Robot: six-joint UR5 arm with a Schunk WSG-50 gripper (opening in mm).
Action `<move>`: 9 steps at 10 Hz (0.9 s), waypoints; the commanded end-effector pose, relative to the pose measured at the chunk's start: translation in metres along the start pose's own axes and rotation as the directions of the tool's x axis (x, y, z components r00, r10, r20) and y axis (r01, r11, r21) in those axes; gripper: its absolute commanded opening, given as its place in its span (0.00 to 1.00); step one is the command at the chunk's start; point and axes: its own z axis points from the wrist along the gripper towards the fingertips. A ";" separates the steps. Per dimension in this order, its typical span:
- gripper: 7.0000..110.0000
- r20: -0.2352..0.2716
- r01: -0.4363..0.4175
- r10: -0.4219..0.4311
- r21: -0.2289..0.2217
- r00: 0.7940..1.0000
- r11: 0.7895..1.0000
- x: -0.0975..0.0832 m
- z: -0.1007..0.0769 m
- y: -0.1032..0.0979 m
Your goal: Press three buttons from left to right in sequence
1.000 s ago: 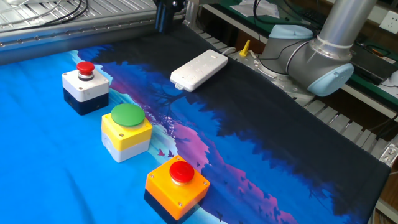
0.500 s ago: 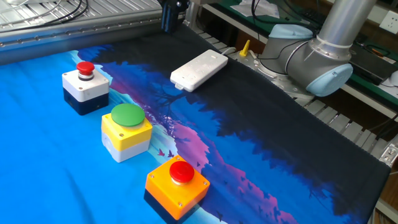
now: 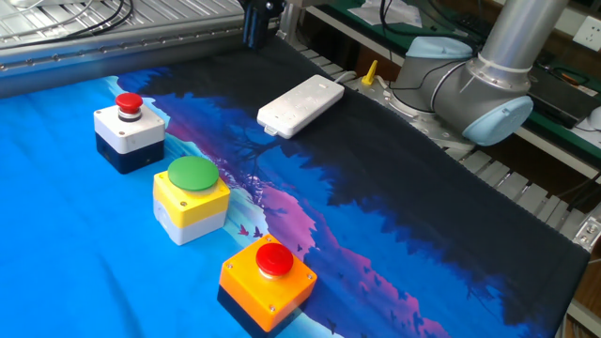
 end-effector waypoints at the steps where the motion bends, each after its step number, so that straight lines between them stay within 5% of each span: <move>1: 0.00 -0.015 -0.008 0.007 -0.030 1.000 1.000 0.003 -0.002 0.007; 3: 0.00 -0.040 -0.127 0.124 -0.104 0.991 0.986 0.006 -0.003 0.027; 5: 0.00 -0.028 -0.215 0.213 -0.102 0.977 0.971 0.001 -0.003 0.027; 7: 0.00 -0.020 -0.312 0.313 -0.154 0.950 0.937 -0.008 -0.004 0.038; 8: 0.00 -0.006 -0.357 0.359 -0.141 0.933 0.923 -0.011 -0.004 0.034; 9: 0.00 0.022 -0.354 0.356 -0.079 0.934 0.932 -0.012 -0.002 0.016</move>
